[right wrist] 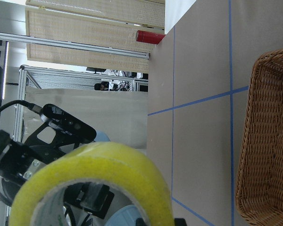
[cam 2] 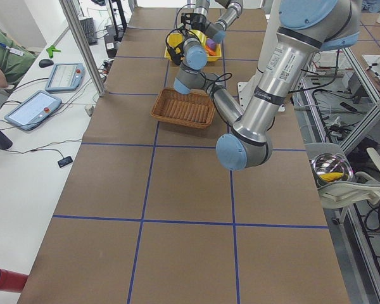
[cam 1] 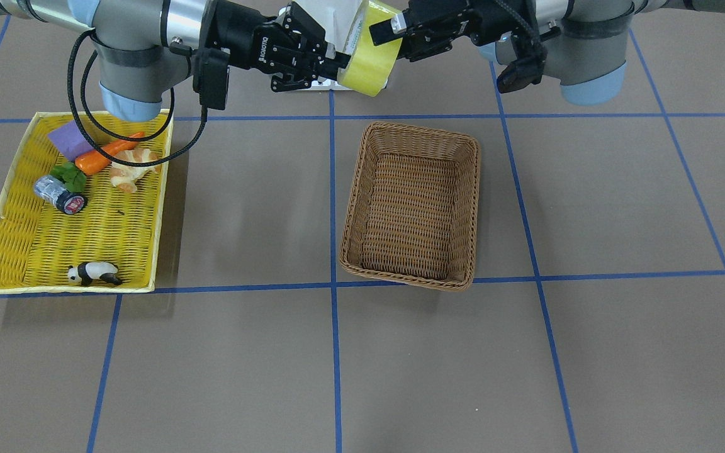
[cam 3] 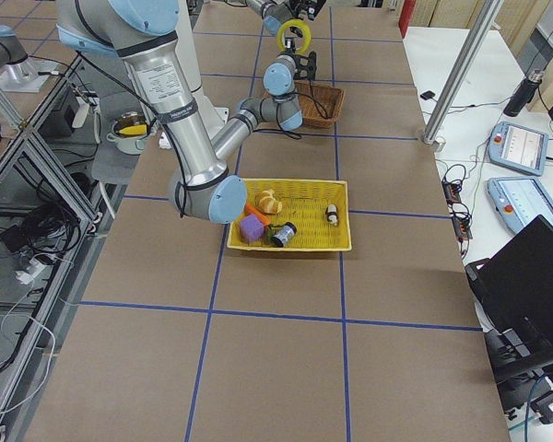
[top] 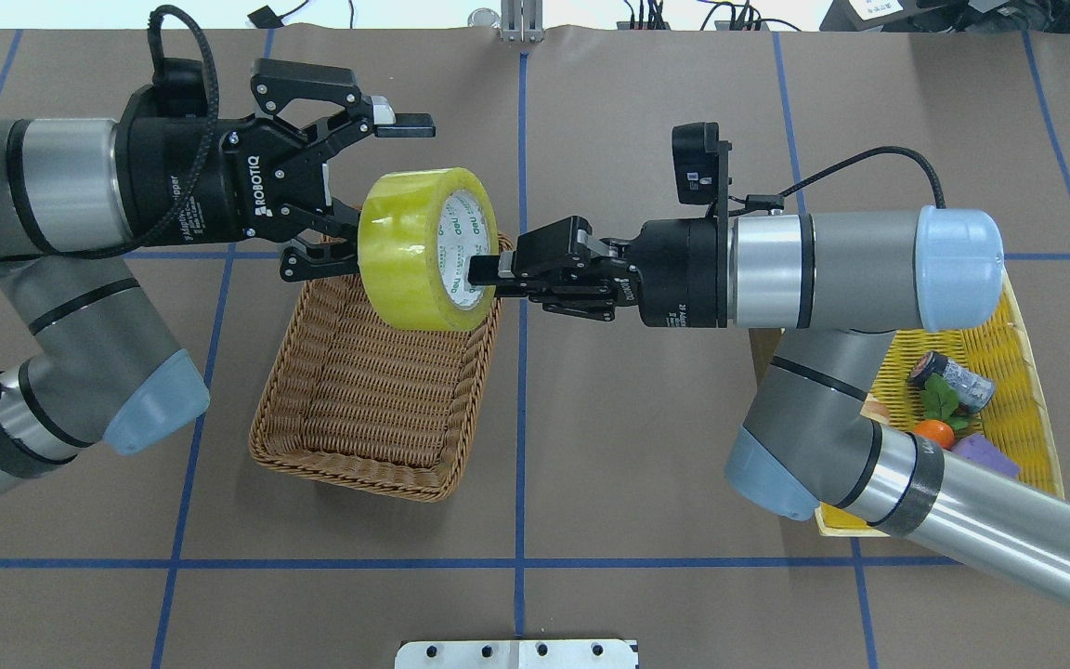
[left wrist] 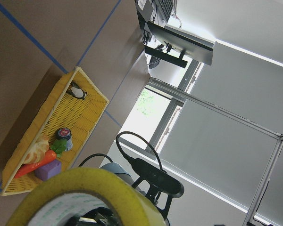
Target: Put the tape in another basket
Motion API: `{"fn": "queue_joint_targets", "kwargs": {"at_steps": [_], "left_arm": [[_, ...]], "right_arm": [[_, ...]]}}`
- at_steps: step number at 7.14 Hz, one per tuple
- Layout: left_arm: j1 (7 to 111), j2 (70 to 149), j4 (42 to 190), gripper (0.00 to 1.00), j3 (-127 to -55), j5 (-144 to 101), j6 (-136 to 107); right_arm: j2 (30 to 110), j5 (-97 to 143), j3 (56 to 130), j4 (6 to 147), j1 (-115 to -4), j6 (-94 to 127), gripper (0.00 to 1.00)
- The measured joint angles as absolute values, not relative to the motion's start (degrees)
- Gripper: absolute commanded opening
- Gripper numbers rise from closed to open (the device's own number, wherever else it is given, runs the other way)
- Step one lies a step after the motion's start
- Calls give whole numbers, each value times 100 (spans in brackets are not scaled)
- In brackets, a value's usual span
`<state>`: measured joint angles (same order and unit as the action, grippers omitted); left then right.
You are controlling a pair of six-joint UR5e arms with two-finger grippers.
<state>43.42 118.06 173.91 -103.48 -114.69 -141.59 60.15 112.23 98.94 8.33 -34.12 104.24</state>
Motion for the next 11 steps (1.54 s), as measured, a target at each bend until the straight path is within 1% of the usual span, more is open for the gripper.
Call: {"fn": "queue_joint_targets", "kwargs": {"at_steps": [1,2,3,4,7,8,9,11], "left_arm": [[4342,11809,17388,33,-10346,-11470,-14159],[4339,11811,17386,26,-10345,-11473,-14158],[4338,11810,17387,22,-10342,-11470,-14154],[4341,11807,17390,18,-10336,-11467,-14151],[4323,11804,17393,10,-10322,-11470,-14150],[4311,11804,17393,2,-10321,-11472,-14150],[4304,11804,17392,0,-10321,-11476,-14152],[4300,11792,17386,0,-10335,-11478,-14156]], "right_arm": [[6025,11228,9921,829,-3403,10424,0],[6043,11230,9957,827,-3400,10424,26],[6064,11238,9974,827,-3397,10424,78],[6075,11236,9986,827,-3393,10429,100],[6079,11088,10057,829,-3390,10686,100],[6083,11049,10073,832,-3387,10710,100],[6099,11036,10080,832,-3387,10725,100],[6268,11089,10101,827,-3400,10717,100]]}}
